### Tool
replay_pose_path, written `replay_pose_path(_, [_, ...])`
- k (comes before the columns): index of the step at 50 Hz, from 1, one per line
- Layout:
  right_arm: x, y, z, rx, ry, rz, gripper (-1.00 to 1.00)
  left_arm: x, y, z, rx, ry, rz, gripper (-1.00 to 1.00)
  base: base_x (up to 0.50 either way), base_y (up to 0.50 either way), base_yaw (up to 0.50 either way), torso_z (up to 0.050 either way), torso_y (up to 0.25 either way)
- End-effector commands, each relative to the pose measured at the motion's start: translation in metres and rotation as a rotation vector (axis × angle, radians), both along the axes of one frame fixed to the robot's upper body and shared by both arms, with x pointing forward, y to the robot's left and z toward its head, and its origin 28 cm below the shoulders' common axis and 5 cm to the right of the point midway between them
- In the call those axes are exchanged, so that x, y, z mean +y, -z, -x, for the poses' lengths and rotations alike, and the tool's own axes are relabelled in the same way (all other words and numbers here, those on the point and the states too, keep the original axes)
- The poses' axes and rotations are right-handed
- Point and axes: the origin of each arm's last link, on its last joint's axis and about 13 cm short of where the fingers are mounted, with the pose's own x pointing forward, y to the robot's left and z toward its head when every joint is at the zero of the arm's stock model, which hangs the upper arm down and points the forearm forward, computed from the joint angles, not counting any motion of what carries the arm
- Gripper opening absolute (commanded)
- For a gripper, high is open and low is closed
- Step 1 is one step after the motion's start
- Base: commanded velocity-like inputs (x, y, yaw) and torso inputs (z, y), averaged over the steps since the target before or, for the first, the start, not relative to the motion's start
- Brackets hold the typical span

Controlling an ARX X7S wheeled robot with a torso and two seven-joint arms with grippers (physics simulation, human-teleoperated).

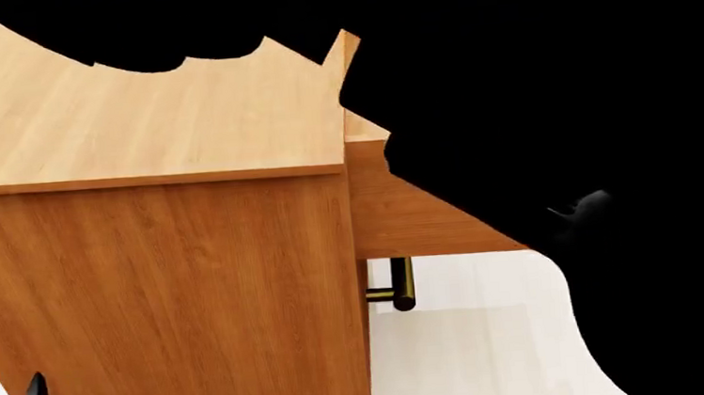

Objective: Put the bowl on top of the cabinet.

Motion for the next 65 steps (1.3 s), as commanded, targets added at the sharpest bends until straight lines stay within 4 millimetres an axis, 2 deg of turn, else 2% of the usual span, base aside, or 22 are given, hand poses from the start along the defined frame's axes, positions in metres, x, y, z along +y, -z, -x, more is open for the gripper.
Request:
replay_pose_path(1, [0.007, 0.007, -0.007, -0.005, -0.022, -0.009, -1.0, 0.002, -0.002, 0.002, -0.018, -0.011, -0.008, 1.0, 0.0, 0.0, 0.0, 0.0, 0.0])
replay_pose_path(16, [0.012, 0.033, -0.017, 0.053, -0.038, 0.034, -1.0, 0.002, -0.002, 0.002, -0.018, -0.012, -0.012, 1.0, 0.0, 0.0, 0.0, 0.0, 0.001])
replay_pose_path(21, [0.016, 0.051, -0.021, 0.086, -0.051, 0.095, -1.0, 0.002, -0.003, 0.002, -0.022, -0.013, -0.01, 1.0, 0.0, 0.0, 0.0, 0.0, 0.0])
replay_pose_path(44, [0.022, 0.07, -0.021, 0.128, -0.091, 0.152, -1.0, 0.002, -0.004, 0.006, -0.019, 0.008, 0.001, 1.0, 0.0, 0.0, 0.0, 0.0, 0.0])
replay_pose_path(65, [0.021, 0.079, -0.022, 0.169, -0.104, 0.205, -1.0, 0.002, -0.005, 0.005, -0.018, 0.003, 0.002, 1.0, 0.0, 0.0, 0.0, 0.0, 0.001])
